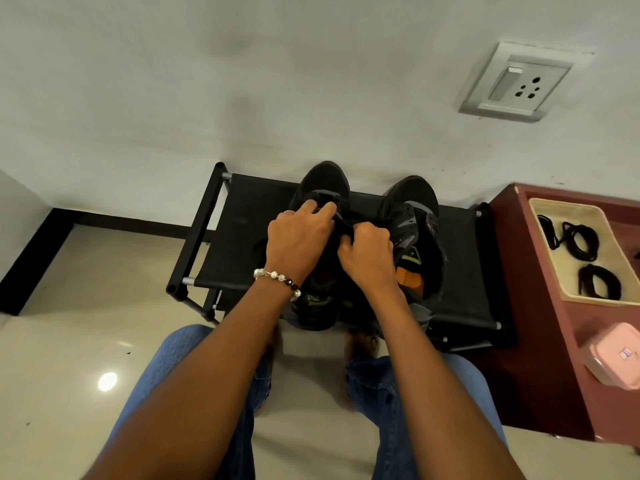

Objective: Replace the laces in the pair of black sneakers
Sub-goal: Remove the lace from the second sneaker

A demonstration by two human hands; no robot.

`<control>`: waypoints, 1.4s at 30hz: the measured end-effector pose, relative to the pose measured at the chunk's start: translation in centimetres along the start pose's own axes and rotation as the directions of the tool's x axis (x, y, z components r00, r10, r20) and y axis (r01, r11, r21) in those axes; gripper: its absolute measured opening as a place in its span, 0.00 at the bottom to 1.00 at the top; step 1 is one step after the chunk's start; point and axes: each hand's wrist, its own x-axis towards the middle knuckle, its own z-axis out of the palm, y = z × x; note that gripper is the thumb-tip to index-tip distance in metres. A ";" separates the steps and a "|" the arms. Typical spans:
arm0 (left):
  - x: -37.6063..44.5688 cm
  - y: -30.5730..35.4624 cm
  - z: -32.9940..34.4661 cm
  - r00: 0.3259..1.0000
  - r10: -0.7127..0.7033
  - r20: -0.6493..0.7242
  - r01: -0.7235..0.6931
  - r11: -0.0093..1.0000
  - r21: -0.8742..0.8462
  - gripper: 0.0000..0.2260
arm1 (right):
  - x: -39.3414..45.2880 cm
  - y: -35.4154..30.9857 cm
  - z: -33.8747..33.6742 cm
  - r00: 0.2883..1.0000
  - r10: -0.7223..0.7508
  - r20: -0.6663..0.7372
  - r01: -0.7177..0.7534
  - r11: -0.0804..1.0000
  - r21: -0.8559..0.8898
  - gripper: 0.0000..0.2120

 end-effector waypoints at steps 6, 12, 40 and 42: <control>0.5 0.4 -1.2 0.875 -0.484 0.025 0.467 0.827 -0.313 0.07 | -0.1 -0.2 0.6 0.999 0.005 -0.047 -0.006 1.000 -0.030 0.13; 1.0 -0.8 -1.8 0.745 -0.623 0.237 0.652 0.607 -0.454 0.06 | -0.3 -0.2 1.6 0.997 0.019 -0.079 -0.025 0.997 -0.077 0.14; 1.6 -1.7 -3.7 0.702 -0.637 0.318 0.520 0.153 -0.840 0.03 | -0.5 -1.3 1.0 0.997 0.081 0.017 -0.080 0.993 -0.092 0.09; 1.5 -2.0 -3.7 0.856 -0.473 0.210 0.449 0.476 -0.756 0.15 | -0.5 -1.3 0.9 0.997 0.070 0.025 -0.067 0.993 -0.099 0.09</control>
